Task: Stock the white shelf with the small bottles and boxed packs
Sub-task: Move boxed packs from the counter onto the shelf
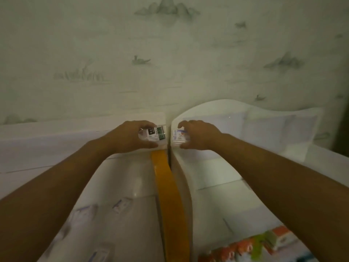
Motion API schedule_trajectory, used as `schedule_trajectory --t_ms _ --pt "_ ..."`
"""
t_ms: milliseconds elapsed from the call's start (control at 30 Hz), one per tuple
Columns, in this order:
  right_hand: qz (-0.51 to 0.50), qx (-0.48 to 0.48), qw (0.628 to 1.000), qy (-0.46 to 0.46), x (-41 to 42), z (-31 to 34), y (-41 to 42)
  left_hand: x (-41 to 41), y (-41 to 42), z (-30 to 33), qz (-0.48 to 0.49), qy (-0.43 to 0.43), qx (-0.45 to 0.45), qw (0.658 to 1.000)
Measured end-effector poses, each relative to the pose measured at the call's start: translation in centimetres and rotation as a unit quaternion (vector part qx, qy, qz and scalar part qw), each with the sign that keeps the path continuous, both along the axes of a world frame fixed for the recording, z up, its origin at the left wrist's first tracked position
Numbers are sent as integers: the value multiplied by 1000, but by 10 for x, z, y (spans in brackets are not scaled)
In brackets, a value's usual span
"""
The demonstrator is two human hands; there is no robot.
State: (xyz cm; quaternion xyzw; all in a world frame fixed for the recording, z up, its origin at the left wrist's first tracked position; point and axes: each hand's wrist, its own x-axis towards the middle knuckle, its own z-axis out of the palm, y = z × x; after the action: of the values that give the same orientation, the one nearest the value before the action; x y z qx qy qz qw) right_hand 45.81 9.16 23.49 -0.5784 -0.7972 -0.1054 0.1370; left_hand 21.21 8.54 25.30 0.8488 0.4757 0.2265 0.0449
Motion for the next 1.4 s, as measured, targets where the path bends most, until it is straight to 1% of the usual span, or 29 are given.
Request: schedule_trajectory --t_ms 100,267,400,500,567,733,833,933,1133,1300,1400 --pt "-8 -13 1000 8 45 -9 2 52 7 -3 -15 30 -13 999" --pt "-26 -58 998 21 130 -39 10 138 22 -19 -11 93 -12 995" --pt "-17 -102 994 25 181 -77 22 195 35 -42 7 170 -10 985" --pt "5 -131 991 30 205 -109 33 229 37 -72 17 229 -46 972" --pt "19 -152 988 36 215 -131 41 242 34 -95 30 252 -81 964" --pt "60 -212 975 36 217 -183 56 248 19 -142 60 264 -164 949" --pt "81 -236 968 24 201 -214 62 243 13 -156 78 276 -184 940" --pt "90 -234 968 24 182 -236 68 234 10 -165 99 276 -193 936" --pt "105 -220 969 34 155 -257 81 229 4 -180 133 280 -200 930" --pt "102 -204 973 37 148 -270 83 247 0 -181 108 308 -161 931" --pt "107 -192 974 52 150 -277 83 256 1 -180 90 309 -139 936"
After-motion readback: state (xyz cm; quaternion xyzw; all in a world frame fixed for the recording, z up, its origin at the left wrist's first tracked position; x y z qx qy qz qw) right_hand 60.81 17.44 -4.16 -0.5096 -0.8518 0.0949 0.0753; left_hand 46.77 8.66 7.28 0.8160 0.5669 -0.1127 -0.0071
